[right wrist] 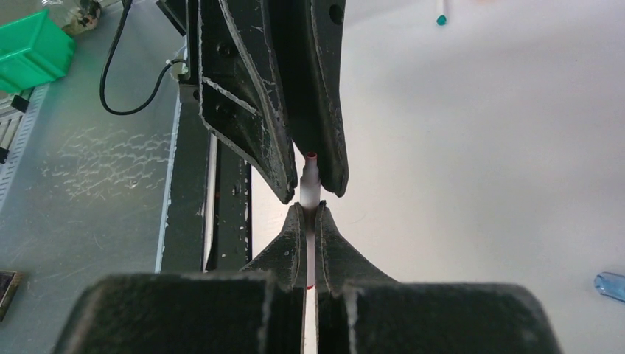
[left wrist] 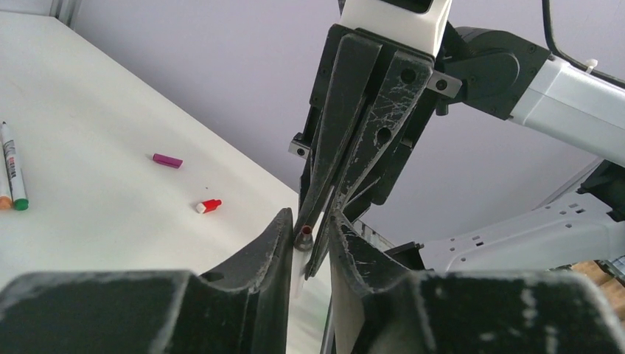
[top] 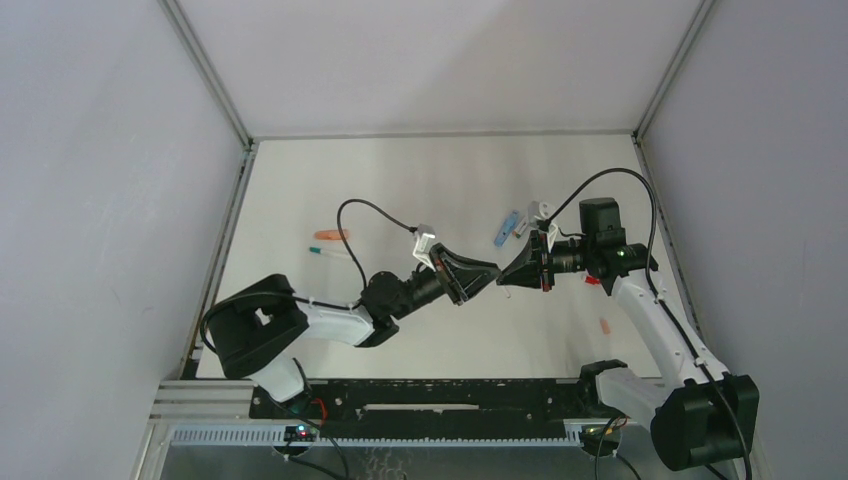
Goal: Insert the pens into the pen caps
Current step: Pick up the pen cap from the center of the board.
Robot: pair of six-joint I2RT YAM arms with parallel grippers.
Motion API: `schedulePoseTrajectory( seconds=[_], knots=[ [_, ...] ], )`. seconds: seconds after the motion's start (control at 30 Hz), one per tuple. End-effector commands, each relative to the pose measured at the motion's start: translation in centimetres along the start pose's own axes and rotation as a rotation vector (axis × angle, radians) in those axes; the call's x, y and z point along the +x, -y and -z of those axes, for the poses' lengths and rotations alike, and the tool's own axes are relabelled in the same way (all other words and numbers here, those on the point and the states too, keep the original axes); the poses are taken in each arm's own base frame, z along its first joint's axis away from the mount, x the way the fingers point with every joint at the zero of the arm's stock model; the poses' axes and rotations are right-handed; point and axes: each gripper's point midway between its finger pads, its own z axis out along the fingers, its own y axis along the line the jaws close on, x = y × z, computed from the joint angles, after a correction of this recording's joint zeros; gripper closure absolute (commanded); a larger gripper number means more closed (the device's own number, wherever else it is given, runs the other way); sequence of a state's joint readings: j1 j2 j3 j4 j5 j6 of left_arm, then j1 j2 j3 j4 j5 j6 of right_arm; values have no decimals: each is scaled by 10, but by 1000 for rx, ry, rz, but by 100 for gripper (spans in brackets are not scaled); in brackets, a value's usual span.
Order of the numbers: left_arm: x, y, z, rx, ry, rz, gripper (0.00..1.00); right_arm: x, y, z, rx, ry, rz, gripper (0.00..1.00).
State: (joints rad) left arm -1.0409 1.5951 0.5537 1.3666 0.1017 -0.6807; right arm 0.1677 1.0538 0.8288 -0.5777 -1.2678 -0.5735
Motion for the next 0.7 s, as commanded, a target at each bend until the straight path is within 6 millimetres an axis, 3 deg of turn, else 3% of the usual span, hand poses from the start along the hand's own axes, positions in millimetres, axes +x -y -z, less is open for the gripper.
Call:
schedulePoseTrajectory(
  seconds=[0.0, 0.2, 0.37, 0.53, 0.67],
  knots=[
    [-5, 9, -10, 35, 9, -22, 77, -10, -3, -2, -31, 23, 23, 100],
    [0, 9, -12, 42, -10, -19, 99, -9, -2, -2, -32, 22, 12, 100],
    [-11, 5, -8, 0, 39, 3, 100, -6, 0, -3, -23, 18, -1, 99],
    [-33, -4, -1, -78, 142, 26, 100, 7, 0, -11, -28, -15, -16, 64],
    [-45, -4, 4, -97, 186, 28, 100, 14, 0, -19, -42, -43, -23, 60]
  ],
)
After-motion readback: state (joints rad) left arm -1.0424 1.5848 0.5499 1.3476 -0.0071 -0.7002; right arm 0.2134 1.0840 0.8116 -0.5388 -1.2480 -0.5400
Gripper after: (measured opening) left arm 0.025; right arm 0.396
